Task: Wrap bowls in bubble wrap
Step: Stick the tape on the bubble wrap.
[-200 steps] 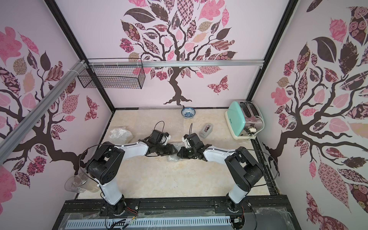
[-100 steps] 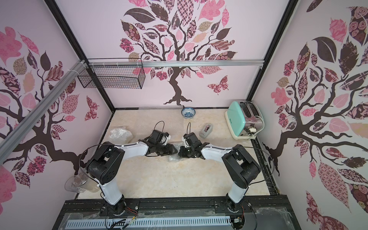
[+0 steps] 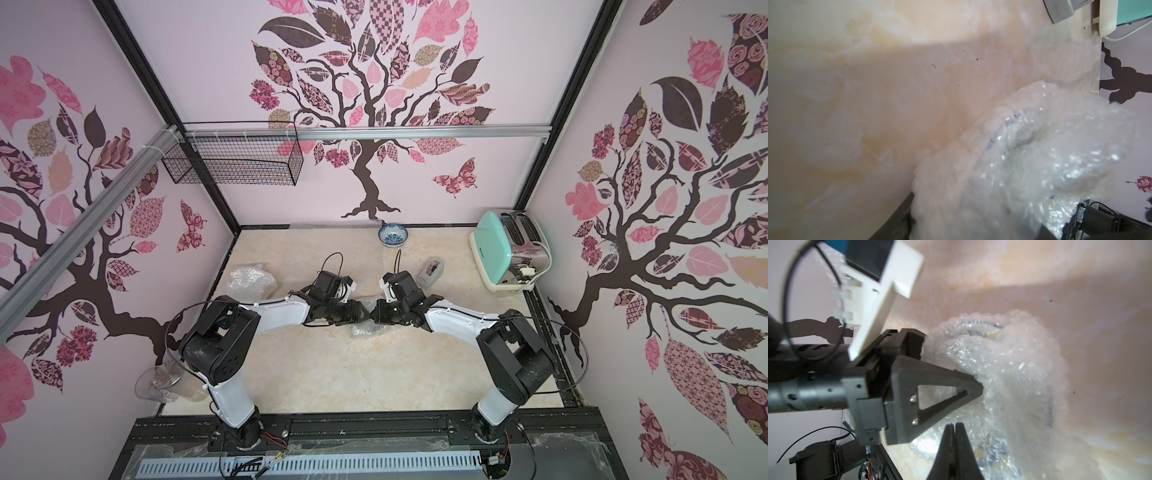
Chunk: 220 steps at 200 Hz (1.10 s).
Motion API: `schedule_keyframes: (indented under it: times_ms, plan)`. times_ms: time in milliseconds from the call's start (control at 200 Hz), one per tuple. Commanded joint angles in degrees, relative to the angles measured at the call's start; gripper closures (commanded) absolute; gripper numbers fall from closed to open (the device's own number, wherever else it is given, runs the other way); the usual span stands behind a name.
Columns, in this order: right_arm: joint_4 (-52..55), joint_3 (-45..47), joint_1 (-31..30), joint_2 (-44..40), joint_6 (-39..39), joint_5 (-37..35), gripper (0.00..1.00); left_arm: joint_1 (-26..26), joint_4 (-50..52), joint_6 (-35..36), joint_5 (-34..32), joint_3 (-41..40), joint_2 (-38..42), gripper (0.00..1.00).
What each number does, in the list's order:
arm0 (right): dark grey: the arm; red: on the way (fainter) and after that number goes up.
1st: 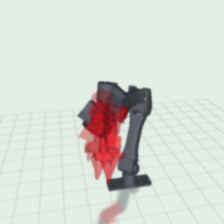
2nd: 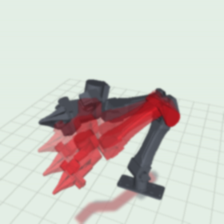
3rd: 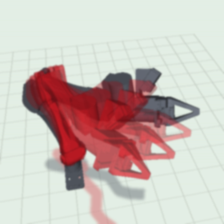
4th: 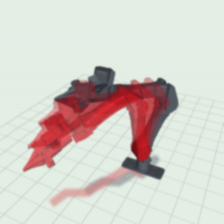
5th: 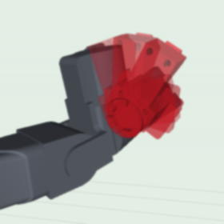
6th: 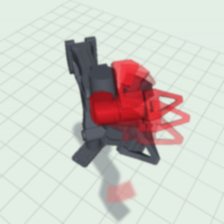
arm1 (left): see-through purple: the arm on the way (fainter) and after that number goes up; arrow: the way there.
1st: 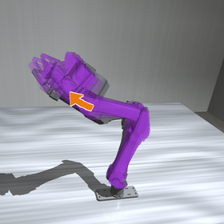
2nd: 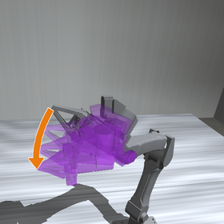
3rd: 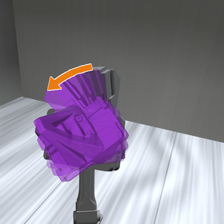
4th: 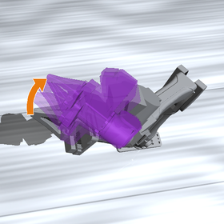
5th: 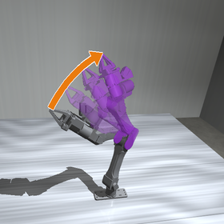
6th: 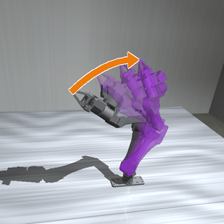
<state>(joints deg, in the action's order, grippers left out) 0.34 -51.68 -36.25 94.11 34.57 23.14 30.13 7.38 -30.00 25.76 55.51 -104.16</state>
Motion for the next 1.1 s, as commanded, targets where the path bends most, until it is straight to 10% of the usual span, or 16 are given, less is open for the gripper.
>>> schedule_keyframes:
  times_ms: [0, 520, 1095]
  plan:
    - [-1.4, 0.0, -0.3, 2.5, 0.8, 2.7, 0.98, -0.3, 1.7, 0.7, -1.8, -0.1, -0.7, 0.40]
    - [3.3, -2.8, -0.8, 6.4, -3.3, -1.7, 0.97, -0.3, 1.9, 0.8, -1.9, -0.3, -0.8, 0.40]
    - [3.6, 1.1, -0.2, -17.1, -6.8, -8.2, 0.70, -0.4, 4.7, -1.1, -4.3, 0.2, 3.7, 0.46]
